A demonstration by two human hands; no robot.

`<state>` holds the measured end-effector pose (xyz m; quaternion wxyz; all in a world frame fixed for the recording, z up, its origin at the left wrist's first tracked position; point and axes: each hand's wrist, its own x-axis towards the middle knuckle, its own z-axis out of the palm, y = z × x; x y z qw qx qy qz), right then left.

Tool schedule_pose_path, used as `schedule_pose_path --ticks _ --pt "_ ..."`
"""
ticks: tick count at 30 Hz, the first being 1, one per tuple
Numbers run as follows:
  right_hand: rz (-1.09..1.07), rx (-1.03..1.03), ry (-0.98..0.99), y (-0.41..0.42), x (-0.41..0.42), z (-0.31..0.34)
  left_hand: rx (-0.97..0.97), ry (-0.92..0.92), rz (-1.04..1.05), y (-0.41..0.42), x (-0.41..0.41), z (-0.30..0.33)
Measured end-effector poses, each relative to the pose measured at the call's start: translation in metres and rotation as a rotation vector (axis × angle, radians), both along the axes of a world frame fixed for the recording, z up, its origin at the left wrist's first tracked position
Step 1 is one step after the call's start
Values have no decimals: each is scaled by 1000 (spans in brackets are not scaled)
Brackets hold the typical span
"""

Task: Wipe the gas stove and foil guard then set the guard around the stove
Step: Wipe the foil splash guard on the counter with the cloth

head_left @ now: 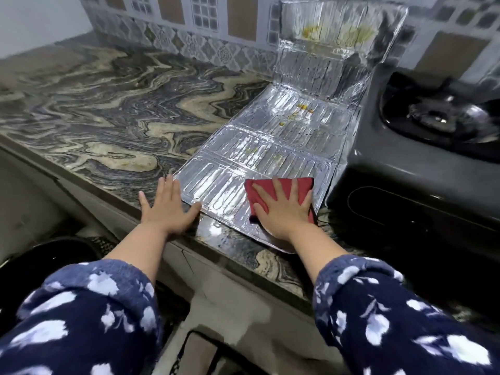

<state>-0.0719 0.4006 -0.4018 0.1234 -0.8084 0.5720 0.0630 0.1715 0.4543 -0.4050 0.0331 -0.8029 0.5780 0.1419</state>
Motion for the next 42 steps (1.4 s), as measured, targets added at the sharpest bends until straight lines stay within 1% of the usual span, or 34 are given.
schedule_pose_path --ticks 7,10,13,16,18,20,22,26,28,30,34,39,42 --pt "38 -77 67 8 -1 1 -11 -86 -79 -2 2 5" --pt "55 -91 91 8 2 1 -15 -58 -220 -21 6 15" --pt "31 -96 46 7 0 -3 -58 -15 -346 -50 11 21" --pt "10 -95 40 8 -2 -4 -54 -32 -431 -79 19 25" --pt "-25 -95 24 8 1 -3 -60 -40 -477 -99 25 26" --pt "-71 -95 29 9 5 -2 -68 -6 -535 -117 27 23" --pt "-128 -101 28 11 11 -1 -79 10 -581 -120 28 13" --pt "-324 -72 -9 9 22 -1 -202 26 -622 -116 31 -6" --pt "-420 -59 -15 -2 26 -2 -238 54 -628 -115 32 -6" --pt "-469 -49 -2 -22 24 -1 -248 75 -637 -116 32 -4" --pt "-530 -9 20 -79 10 3 -267 87 -642 -119 31 -3" --pt "-601 -21 34 -150 -1 3 -283 90 -621 -121 29 -6" --pt "-605 -22 44 -175 0 2 -285 88 -606 -122 27 -6"
